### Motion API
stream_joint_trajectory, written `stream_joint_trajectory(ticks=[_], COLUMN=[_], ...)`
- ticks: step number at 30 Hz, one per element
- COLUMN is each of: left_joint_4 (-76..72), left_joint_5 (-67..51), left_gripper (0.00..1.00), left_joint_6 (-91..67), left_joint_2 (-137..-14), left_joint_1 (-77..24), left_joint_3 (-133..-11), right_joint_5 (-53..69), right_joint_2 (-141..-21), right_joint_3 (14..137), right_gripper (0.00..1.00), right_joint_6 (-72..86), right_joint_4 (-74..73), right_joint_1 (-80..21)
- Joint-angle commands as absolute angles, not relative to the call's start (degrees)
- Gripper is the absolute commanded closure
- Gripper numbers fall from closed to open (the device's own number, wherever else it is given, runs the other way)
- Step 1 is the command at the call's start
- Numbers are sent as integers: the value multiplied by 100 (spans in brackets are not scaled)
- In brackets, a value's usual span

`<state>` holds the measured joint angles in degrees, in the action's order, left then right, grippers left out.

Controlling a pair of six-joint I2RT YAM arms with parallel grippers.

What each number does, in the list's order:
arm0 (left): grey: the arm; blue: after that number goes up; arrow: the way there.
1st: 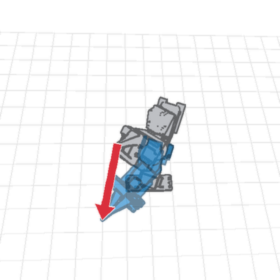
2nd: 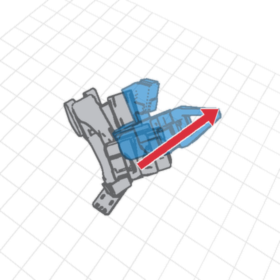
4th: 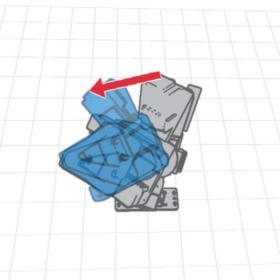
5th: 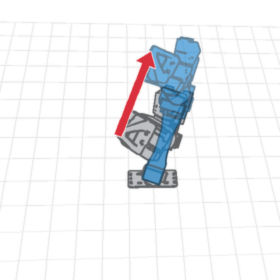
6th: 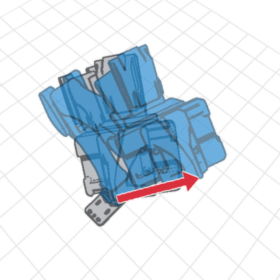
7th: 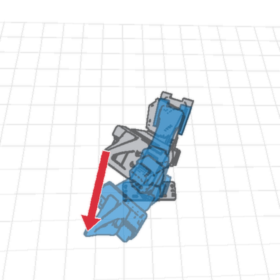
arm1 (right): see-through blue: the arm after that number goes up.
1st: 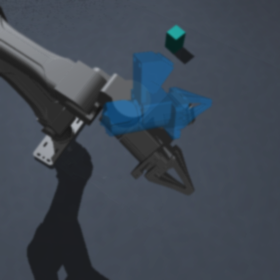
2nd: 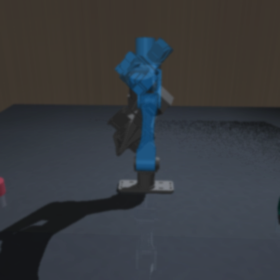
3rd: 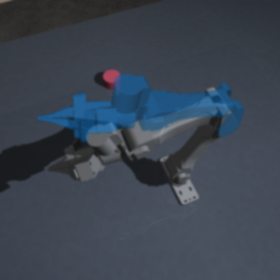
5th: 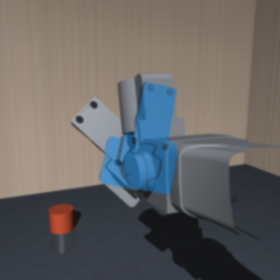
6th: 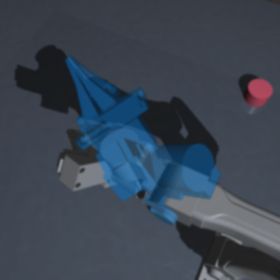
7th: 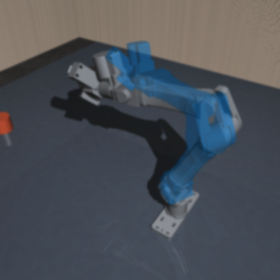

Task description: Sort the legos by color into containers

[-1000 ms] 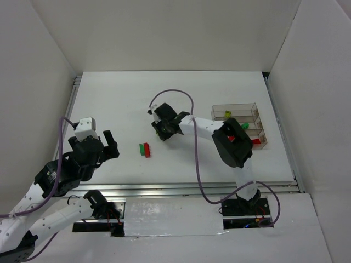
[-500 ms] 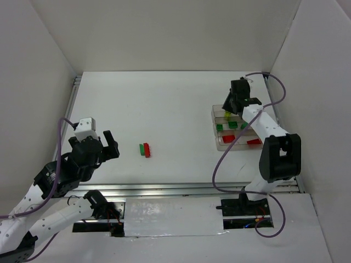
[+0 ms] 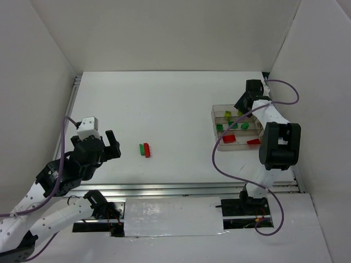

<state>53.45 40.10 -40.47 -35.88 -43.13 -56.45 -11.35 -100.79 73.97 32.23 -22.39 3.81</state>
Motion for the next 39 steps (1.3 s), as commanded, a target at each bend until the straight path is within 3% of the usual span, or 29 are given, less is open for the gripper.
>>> stream_joint_trajectory(ticks=[1,2,5,9,15,17,19,26,39], left_joint_4=[5159,5150,5142,5150,5379,5431,5414,5414,5317], left_joint_5=[3990,3990,3990,4017,4332,4412,4447,4386,4254], left_gripper=[0,0,0,0,1,0,1,0,0], left_joint_6=[-3911,-3911,-3911,-3929,-4210,-4306,-4324,-4289,-4166], left_joint_2=[-3656,-3656,-3674,-3709,-3639,-3490,-3350,-3375,-3322], left_joint_1=[-4289,-4280,-4280,-4280,-4114,-4026,-3990,-3973,-3973], left_joint_3=[-5625,-5625,-5625,-5634,-5695,-5695,-5669,-5678,-5651], right_joint_5=[-1151,-1169,-1108,-783,-1177,-1161,-1186,-1968,-1696], right_joint_2=[-10195,-10187,-10151,-9810,-8737,-8806,-9192,-11123,-11786], right_joint_3=[7682,7682,7752,7666,6962,6821,6864,8399,9000], right_gripper=[44,37,31,27,23,4,0,1,7], right_joint_6=[3313,3340,3331,3191,2856,3058,3294,3770,3806], right_joint_4=[-2268,-2215,-2206,-2093,-1705,-1539,-1547,-2432,-2417], right_joint_1=[395,396,396,133,-2273,-3150,-3663,-5421,-5801])
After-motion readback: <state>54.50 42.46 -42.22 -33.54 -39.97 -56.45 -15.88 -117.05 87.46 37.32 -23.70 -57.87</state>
